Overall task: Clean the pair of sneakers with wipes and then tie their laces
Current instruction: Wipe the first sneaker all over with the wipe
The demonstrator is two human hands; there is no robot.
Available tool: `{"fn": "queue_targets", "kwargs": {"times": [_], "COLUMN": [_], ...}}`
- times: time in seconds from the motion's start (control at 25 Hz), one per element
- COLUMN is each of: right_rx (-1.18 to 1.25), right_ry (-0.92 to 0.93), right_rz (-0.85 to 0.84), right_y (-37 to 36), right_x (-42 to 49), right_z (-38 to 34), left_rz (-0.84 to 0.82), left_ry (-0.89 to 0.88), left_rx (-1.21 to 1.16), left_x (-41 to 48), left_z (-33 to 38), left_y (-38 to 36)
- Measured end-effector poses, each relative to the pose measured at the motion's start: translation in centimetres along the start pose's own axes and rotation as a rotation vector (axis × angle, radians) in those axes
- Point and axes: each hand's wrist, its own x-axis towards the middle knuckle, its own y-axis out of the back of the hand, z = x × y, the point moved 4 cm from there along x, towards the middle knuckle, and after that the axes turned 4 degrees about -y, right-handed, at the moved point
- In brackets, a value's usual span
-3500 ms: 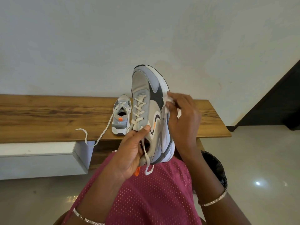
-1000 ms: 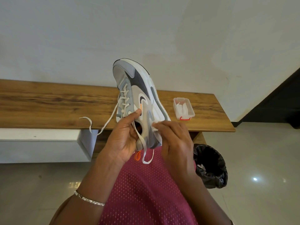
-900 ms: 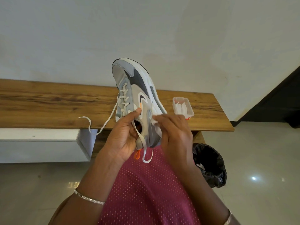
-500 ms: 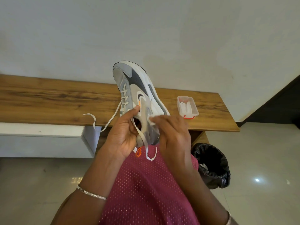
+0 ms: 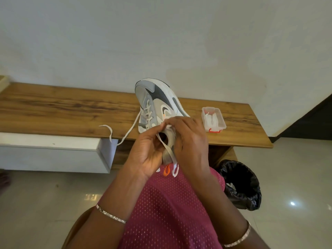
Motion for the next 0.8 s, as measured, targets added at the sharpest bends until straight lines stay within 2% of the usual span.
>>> {"fn": "queue_targets", "kwargs": {"times": [0.2,0.56,0.8], "right_rx": [-0.053,0.006,0.007], "right_ry": [0.047,0.027,0.037], "right_rz": [0.038,0.053,0.055], "right_y": [0.5,1.3,1.9], "right_x": [-5.1,-0.1,-3.9], "right_z": [-0.2,0.4,-0.4], "left_rz": [-0.015,-0.101,-0.053], "left_ry": [-0.041,0.022,-0.034], "left_rx": [0.019,0.126,0.169], "left_x": [0.2,0.0,0.5], "left_z": [0.7,-0.3,1.0], "left_y": [0.1,-0.2,0.0]}}
